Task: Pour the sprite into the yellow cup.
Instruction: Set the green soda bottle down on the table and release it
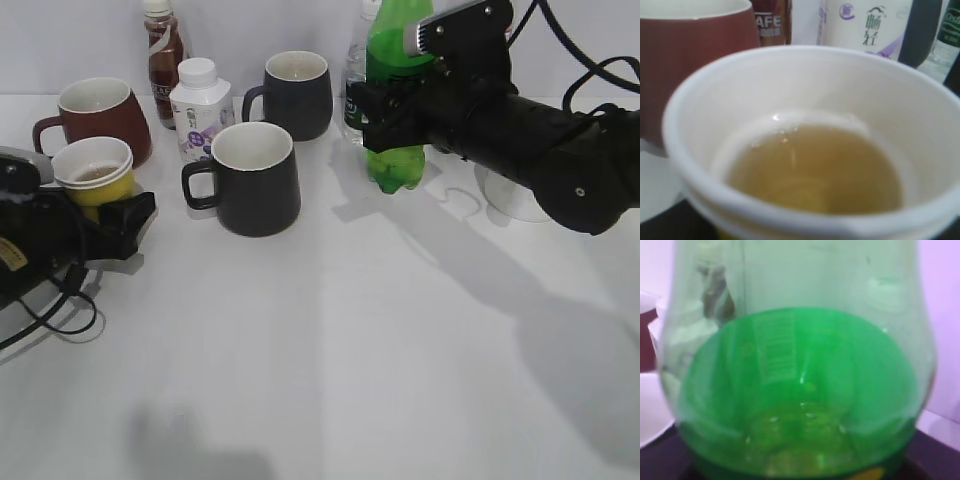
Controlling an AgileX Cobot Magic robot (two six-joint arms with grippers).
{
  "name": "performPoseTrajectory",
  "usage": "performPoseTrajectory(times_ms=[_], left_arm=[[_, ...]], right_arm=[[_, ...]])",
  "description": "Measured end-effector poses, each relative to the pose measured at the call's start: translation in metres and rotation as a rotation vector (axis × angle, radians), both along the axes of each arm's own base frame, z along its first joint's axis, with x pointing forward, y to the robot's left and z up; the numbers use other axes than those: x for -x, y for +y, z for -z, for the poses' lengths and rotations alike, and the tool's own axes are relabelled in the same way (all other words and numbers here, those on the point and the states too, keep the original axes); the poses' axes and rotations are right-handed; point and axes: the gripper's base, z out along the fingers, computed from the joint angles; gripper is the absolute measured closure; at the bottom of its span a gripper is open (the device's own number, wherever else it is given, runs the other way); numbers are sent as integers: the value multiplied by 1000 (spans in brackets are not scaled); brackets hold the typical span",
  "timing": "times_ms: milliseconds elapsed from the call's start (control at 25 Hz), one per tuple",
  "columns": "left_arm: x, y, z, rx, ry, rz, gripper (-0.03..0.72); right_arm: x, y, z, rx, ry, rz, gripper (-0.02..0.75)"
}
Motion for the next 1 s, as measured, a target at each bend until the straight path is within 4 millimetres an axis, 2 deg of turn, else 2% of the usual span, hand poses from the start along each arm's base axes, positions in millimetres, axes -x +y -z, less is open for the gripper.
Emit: performPoseTrajectory(times_ms=[280, 1000], left_arm=[[17, 2, -9, -2, 5, 2, 64], [66, 10, -20, -6, 55, -13, 62]], right_arm=[[-1, 2, 4, -48, -11, -5, 291], [-4, 3, 29, -45, 75, -4, 286]])
